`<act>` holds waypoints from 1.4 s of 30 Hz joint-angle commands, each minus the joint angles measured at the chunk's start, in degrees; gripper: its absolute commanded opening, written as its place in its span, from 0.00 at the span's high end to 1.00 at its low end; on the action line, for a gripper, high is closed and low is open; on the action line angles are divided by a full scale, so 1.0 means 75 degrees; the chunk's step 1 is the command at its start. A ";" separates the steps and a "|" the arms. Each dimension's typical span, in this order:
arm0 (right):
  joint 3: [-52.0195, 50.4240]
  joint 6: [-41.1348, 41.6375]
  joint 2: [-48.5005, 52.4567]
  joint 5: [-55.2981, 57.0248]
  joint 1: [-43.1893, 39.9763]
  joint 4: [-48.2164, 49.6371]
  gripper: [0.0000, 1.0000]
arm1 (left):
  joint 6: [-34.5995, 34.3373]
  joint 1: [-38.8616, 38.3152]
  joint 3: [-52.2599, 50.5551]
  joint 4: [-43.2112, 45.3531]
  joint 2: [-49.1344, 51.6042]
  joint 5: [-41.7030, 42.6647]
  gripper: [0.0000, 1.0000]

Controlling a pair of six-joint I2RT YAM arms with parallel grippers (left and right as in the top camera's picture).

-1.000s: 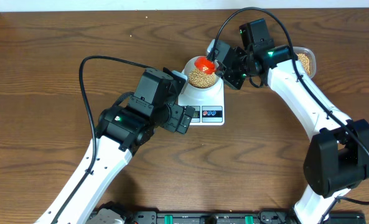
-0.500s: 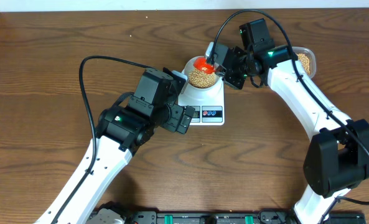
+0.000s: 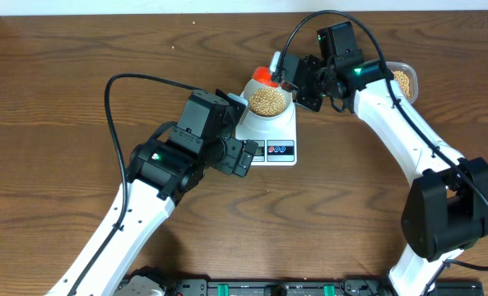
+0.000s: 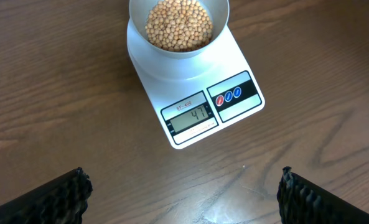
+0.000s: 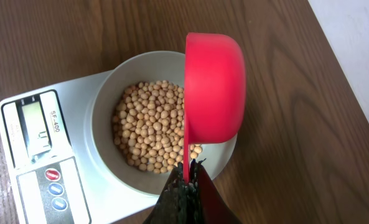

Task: Scoop item into bowl and weigh 50g on scale
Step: 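Lift the red scoop away from the bowl back to the tub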

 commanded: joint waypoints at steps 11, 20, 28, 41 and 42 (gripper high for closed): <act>0.0187 0.2914 -0.0866 -0.0050 -0.0393 0.0038 0.99 | 0.0108 0.0020 -0.0026 -0.0047 0.0058 0.0044 0.02; 0.0187 0.4013 -0.1574 -0.0055 -0.1495 -0.0833 0.99 | 0.0108 0.0020 -0.0026 -0.0047 0.0058 0.0044 0.02; 0.0187 0.4307 -0.1571 -0.0169 -0.2436 -0.1751 0.99 | 0.0108 0.0020 -0.0026 -0.0047 0.0058 0.0044 0.02; 0.0073 0.4954 -0.1384 0.0554 -0.3579 -0.1953 0.99 | 0.0108 0.0020 -0.0026 -0.0047 0.0058 0.0044 0.02; 0.0073 0.4954 -0.1335 0.0551 -0.3599 -0.1944 0.99 | 0.0108 0.0020 -0.0026 -0.0047 0.0058 0.0044 0.02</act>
